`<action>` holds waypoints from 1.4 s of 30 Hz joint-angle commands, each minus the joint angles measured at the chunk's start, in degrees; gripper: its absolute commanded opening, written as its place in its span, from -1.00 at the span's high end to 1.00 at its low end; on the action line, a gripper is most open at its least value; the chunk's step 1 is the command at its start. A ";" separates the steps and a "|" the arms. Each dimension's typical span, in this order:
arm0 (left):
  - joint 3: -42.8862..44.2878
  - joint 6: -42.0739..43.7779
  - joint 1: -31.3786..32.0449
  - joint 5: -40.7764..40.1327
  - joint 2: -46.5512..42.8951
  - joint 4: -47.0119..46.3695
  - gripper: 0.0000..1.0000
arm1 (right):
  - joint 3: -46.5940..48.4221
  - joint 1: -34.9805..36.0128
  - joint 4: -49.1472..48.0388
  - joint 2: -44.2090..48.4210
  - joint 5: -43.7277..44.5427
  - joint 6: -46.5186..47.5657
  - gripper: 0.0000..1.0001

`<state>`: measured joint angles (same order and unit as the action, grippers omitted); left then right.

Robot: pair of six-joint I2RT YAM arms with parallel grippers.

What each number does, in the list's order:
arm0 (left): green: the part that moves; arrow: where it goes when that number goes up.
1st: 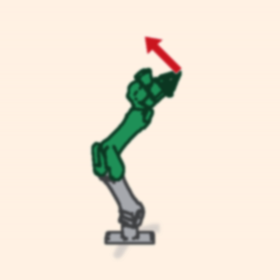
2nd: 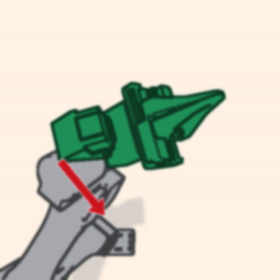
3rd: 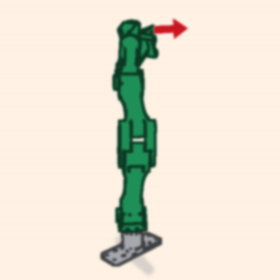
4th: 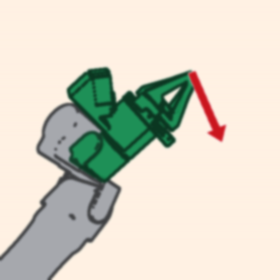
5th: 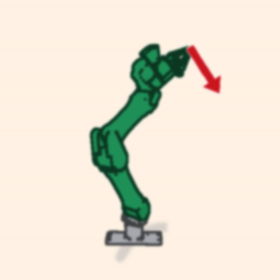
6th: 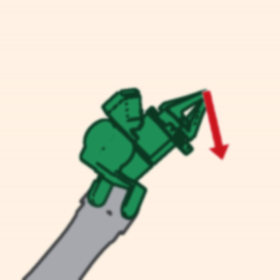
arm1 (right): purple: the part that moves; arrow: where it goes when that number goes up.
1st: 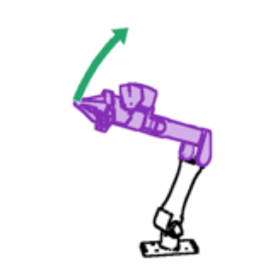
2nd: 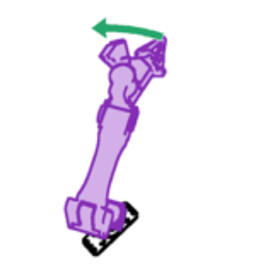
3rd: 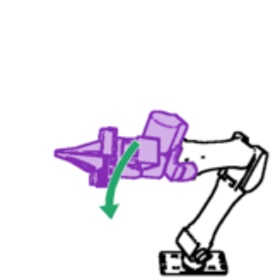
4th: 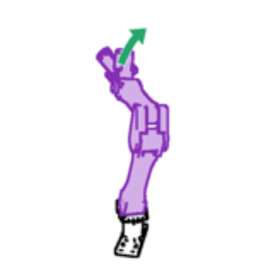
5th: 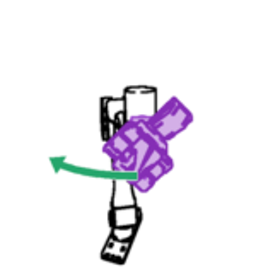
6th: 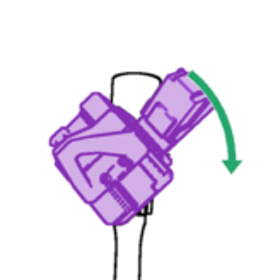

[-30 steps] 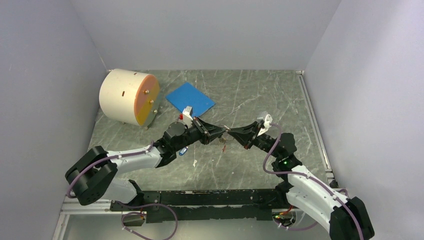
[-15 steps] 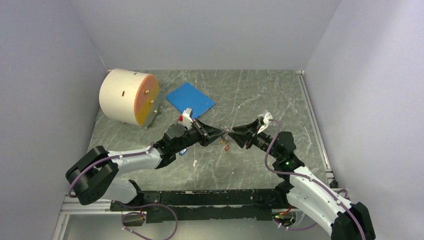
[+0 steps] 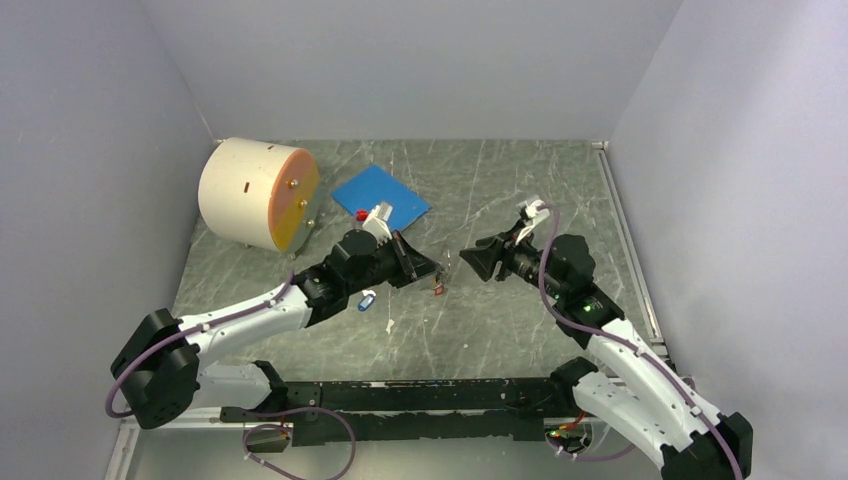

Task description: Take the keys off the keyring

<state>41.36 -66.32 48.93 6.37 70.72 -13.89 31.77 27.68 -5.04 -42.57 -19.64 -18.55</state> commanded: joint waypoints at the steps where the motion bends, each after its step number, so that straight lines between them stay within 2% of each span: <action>1: 3.07 12.01 -0.14 -0.16 0.07 4.55 0.95 | 4.65 0.17 7.39 -2.16 -1.61 1.89 -0.12; 5: 8.24 20.79 -0.15 1.06 2.05 11.84 0.95 | 7.10 0.18 10.27 -4.11 -1.06 2.19 -0.13; 8: 8.06 23.76 -0.09 2.07 2.17 9.80 0.95 | 8.35 0.18 11.59 -6.03 -2.36 2.22 -0.13; 12: 4.48 22.93 -0.25 2.28 1.30 3.44 0.95 | 8.26 0.18 10.60 -7.58 -6.61 3.48 -0.14; 14: 2.31 21.48 -0.50 3.08 0.94 -0.91 0.95 | 7.51 0.18 9.64 -7.62 -8.16 4.15 -0.16; 19: -5.16 9.34 -4.60 6.84 1.44 -14.38 0.95 | 4.98 0.09 6.48 -8.81 -12.71 3.75 -0.17; 22: -7.74 3.66 -6.57 10.62 3.13 -20.68 0.95 | 4.30 0.09 7.57 -10.15 -12.33 5.10 -0.14; 28: -8.76 0.49 -7.97 12.87 1.46 -20.73 0.95 | 1.94 0.02 10.15 -10.98 -7.52 9.04 -0.13; 33: -9.74 -1.79 -9.45 14.42 0.78 -21.72 0.95 | -0.43 0.09 7.40 -13.23 -9.61 9.34 -0.14; 38: -10.90 -6.08 -10.80 18.19 3.53 -26.72 0.95 | -0.53 0.01 5.88 -16.34 -8.66 9.42 -0.15; 42: -11.94 -8.20 -11.09 19.34 5.64 -30.33 0.95 | -1.89 0.00 1.50 -16.94 -12.00 9.49 -0.17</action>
<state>30.30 -70.65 38.11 22.28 74.83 -36.25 30.83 27.68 4.01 -59.59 -28.95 -10.13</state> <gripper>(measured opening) 0.027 0.580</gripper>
